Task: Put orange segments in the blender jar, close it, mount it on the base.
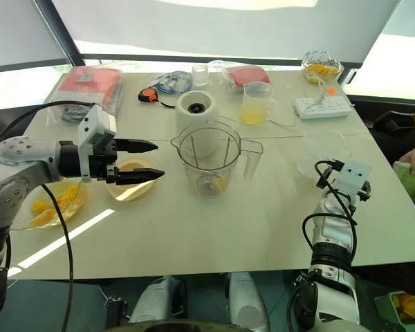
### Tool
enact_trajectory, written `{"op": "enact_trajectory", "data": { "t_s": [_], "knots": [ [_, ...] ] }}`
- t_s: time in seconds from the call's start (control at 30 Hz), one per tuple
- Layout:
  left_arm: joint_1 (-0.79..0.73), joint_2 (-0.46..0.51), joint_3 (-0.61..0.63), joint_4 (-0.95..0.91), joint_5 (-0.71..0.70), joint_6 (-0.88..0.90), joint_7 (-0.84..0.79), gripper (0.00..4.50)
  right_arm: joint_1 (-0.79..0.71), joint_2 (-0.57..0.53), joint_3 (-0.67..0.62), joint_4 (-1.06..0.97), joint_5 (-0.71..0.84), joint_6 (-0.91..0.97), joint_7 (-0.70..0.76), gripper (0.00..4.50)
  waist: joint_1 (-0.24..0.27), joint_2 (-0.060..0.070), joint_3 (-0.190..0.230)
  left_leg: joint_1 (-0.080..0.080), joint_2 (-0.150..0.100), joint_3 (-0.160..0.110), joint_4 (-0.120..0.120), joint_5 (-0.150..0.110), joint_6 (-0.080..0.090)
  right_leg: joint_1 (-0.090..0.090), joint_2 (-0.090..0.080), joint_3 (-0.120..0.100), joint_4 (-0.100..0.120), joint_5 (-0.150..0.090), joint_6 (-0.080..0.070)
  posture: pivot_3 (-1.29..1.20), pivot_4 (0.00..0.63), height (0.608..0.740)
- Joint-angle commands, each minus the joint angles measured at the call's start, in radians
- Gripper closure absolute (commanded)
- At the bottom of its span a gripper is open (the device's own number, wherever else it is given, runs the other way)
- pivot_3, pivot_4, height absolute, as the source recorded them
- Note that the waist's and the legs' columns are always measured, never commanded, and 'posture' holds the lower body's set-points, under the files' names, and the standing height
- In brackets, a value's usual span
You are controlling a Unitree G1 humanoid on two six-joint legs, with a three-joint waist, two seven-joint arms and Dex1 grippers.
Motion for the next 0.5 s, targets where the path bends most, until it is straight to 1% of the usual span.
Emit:
{"op": "enact_trajectory", "data": {
  "t_s": [0.03, 0.2, 0.33, 0.43, 0.5],
  "knots": [
    [-0.014, 0.004, 0.018, 0.000, 0.006, -0.022, -0.008, 0.79, 0.021, 0.006, 0.011, -0.093, 0.007, 0.007, -0.009, 0.03, 0.000, 0.000, 0.000, 0.000, 0.000, 0.000, 0.000, 0.000, 0.000, 0.000, 0.000, 0.000, 0.000, 0.000, 0.000, 0.00, 0.150, 0.740],
    [-0.020, -0.004, 0.003, 0.017, 0.019, -0.035, -0.014, 0.79, 0.092, 0.022, 0.032, -0.194, 0.005, 0.048, -0.003, 0.03, 0.001, 0.000, 0.000, 0.000, 0.000, 0.000, 0.000, 0.000, 0.000, 0.000, 0.000, 0.000, 0.000, 0.000, 0.000, 0.00, 0.150, 0.740],
    [-0.020, -0.002, -0.004, 0.039, 0.042, -0.051, -0.024, 0.79, 0.161, 0.035, 0.055, -0.311, 0.000, 0.089, 0.012, 0.03, 0.002, 0.000, 0.000, 0.000, 0.000, 0.000, 0.000, 0.000, 0.000, 0.000, 0.000, 0.000, 0.000, 0.000, 0.000, 0.00, 0.150, 0.740],
    [-0.023, 0.010, -0.009, 0.079, 0.082, -0.076, -0.030, 0.79, 0.230, 0.054, 0.067, -0.439, 0.009, 0.130, 0.027, 0.03, 0.003, 0.000, 0.000, 0.000, 0.000, 0.000, 0.000, 0.000, 0.000, 0.000, 0.000, 0.000, 0.000, 0.000, 0.000, 0.00, 0.150, 0.740],
    [-0.034, 0.020, -0.029, 0.130, 0.143, -0.108, -0.022, 0.79, 0.292, 0.073, 0.079, -0.564, 0.016, 0.173, 0.040, 0.03, 0.004, 0.000, 0.000, 0.000, 0.000, 0.000, 0.000, 0.000, 0.000, 0.000, 0.000, 0.000, 0.000, 0.000, 0.000, 0.00, 0.150, 0.740]
  ]
}}
